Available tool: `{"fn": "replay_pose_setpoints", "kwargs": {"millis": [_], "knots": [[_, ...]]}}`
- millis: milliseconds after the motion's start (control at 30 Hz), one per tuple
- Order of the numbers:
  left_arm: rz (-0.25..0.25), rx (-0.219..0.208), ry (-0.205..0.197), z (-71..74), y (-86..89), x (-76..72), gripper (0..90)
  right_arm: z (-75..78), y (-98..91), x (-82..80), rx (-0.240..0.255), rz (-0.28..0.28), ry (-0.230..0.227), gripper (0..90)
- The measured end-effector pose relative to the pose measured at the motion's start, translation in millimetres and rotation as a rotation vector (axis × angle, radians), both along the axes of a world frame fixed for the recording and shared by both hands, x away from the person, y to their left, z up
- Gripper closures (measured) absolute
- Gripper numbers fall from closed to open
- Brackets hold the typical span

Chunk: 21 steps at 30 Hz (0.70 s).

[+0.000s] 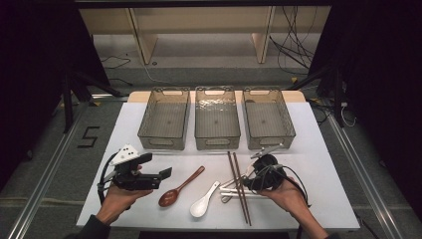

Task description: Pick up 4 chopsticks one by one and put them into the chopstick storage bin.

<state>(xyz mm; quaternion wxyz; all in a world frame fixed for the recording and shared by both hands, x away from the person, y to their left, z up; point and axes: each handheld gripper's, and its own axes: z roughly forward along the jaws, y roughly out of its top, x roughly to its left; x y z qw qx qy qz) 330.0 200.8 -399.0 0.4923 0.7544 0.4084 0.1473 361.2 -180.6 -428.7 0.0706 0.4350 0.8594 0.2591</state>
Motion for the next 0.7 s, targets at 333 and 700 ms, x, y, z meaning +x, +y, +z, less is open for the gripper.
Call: {"fn": "replay_pose_setpoints", "kwargs": {"millis": [333, 700], "knots": [[0.0, 0.002, -0.002, 0.2, 0.2, -0.3, 9.7, -11.9, 14.1, 7.9, -0.056, 0.041, 0.05, 48.6], [0.0, 0.004, -0.007, 0.2, -0.2, -0.4, 9.7, -19.1, 19.8, 11.5, -0.084, 0.05, 0.088, 55.2]]}}
